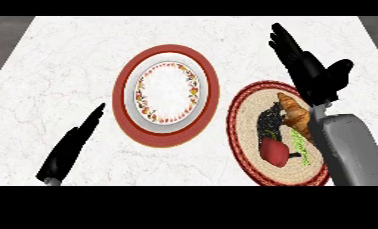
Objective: Pick the croissant from the placemat and place it in the plate
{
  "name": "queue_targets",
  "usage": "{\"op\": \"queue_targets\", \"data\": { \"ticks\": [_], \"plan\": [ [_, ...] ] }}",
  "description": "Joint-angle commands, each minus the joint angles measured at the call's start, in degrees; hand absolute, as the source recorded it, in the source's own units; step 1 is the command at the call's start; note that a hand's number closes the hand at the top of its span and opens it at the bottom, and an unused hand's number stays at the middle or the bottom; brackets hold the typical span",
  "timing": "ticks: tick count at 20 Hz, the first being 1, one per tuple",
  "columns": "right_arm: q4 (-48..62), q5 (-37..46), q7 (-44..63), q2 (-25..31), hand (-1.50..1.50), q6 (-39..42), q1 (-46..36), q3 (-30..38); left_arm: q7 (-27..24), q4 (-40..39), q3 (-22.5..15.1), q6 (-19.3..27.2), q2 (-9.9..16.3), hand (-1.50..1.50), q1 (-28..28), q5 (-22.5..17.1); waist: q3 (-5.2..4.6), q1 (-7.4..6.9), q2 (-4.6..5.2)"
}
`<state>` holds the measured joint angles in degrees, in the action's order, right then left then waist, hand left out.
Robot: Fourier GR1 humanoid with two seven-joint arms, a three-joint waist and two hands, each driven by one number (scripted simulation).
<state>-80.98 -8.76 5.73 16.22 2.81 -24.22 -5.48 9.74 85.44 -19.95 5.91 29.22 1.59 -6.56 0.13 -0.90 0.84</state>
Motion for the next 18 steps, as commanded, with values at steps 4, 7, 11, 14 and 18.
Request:
{"op": "queue_targets", "data": {
  "ticks": [4,7,11,14,18],
  "plan": [
    [-3.2,-1.7,-6.5,-5.6,1.50,13.1,-1.4,-12.0,-3.2,7.7,7.6,1.9,-0.2,0.00,-9.7,-2.4,-0.02,-1.06,-1.09],
    [-5.8,17.4,-4.9,9.8,1.50,11.8,-7.4,-14.9,-4.5,7.5,7.9,2.7,-1.5,0.00,-10.0,-2.9,-1.96,0.83,-4.50],
    [-3.6,26.9,-15.7,2.3,1.50,-0.8,9.0,-22.8,-4.4,9.4,13.1,3.7,-1.9,0.00,-15.0,-5.8,0.00,1.79,-0.89],
    [-0.8,17.7,-25.1,-1.7,-1.50,-3.1,16.6,-18.2,-7.0,8.4,14.3,2.1,-1.8,0.00,-13.7,-7.0,0.01,1.47,-0.65],
    [0.5,11.9,-35.1,-2.3,-1.50,0.5,17.2,-13.9,-8.1,3.5,13.5,2.5,-4.5,0.00,-17.5,-4.5,-0.08,1.56,-0.63]
  ]
}}
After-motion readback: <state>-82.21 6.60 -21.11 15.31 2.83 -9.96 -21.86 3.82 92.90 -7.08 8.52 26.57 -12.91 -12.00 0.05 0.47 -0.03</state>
